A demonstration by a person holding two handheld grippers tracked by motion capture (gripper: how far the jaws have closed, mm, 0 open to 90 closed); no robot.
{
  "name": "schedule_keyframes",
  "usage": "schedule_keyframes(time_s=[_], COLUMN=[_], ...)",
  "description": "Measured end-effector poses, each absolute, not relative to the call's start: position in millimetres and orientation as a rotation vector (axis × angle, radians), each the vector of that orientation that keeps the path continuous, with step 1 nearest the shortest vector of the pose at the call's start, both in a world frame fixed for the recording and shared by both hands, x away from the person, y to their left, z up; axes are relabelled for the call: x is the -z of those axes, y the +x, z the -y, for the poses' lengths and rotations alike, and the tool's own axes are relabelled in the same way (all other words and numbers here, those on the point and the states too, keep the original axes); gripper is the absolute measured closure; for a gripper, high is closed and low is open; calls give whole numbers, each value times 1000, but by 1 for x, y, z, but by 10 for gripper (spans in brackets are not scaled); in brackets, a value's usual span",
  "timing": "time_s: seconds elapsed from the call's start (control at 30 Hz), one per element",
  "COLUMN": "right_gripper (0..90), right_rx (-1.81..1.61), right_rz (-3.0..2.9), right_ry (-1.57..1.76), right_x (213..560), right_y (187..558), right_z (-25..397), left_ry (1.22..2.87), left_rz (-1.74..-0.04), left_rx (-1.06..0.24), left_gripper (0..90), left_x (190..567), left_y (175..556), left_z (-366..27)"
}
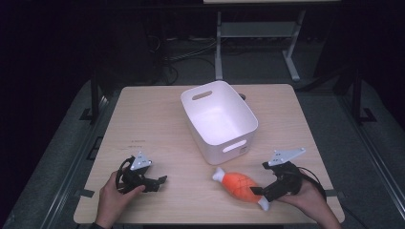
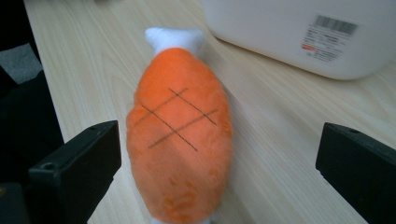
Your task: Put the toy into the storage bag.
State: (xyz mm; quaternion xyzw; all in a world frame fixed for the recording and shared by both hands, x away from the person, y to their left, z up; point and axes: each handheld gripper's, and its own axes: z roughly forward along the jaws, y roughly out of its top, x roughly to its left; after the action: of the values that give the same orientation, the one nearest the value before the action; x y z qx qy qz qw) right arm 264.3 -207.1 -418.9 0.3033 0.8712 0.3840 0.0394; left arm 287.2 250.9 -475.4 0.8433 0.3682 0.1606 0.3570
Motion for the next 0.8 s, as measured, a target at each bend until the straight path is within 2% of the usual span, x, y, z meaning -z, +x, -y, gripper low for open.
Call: schedule_keyframes(time_s=[0.4, 0.8], right_gripper=[0, 0], right_rx=[-1150, -1019], right_rz=[-2757, -2836], right_ry=[831, 824], right_x=[420, 442], right_y=[273, 276], right_z=[177, 154], left_ry=[2177, 2172], left_rz=[-951, -953], left_rx=[-415, -414], left_gripper=[126, 126], left_x=[475, 476], left_y=[287, 287], left_z=[-251, -251])
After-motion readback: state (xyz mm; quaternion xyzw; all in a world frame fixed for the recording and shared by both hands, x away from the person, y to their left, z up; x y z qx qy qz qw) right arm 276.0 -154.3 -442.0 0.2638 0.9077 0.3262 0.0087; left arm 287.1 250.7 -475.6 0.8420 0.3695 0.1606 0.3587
